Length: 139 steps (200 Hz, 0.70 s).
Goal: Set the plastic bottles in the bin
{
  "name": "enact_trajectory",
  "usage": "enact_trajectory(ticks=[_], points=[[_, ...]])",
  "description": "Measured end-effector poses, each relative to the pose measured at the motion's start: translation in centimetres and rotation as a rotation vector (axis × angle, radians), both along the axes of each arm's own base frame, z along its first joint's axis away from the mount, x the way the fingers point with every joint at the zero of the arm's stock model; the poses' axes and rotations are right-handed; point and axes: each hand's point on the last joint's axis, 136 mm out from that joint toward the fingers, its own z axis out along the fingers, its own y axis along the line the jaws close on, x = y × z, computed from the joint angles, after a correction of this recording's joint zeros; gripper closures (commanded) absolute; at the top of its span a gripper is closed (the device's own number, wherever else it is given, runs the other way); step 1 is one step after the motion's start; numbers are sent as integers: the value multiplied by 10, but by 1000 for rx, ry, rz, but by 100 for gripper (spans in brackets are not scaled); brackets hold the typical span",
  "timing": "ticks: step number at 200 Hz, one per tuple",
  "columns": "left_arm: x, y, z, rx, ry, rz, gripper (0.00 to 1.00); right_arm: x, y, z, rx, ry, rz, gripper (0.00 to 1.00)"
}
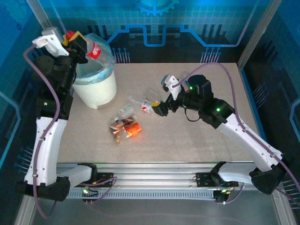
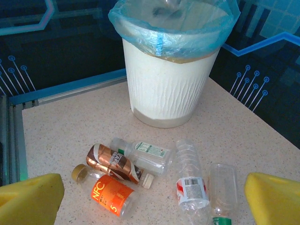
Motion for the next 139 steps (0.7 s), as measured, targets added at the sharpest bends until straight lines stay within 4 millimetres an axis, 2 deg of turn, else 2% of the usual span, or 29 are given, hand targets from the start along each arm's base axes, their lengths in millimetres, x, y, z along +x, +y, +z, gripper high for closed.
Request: enact_trajectory(ticks=[32,49,80,104,139], points=[[17,31,3,79,21,134,100,-8,-6,-9,-22,3,-5,0],[30,46,-8,104,65,188,100,-10,-10,-11,-32,1,-16,0],[52,62,-32,150,147,232,100,-14,-15,-12,-42,-7,-24,0],[65,66,-59,192,210,242,100,-17,-16,-15,-56,-5,-23,0],[80,68,-120,264,341,235,100,-25,-11,-22,-83,-1,0,0]])
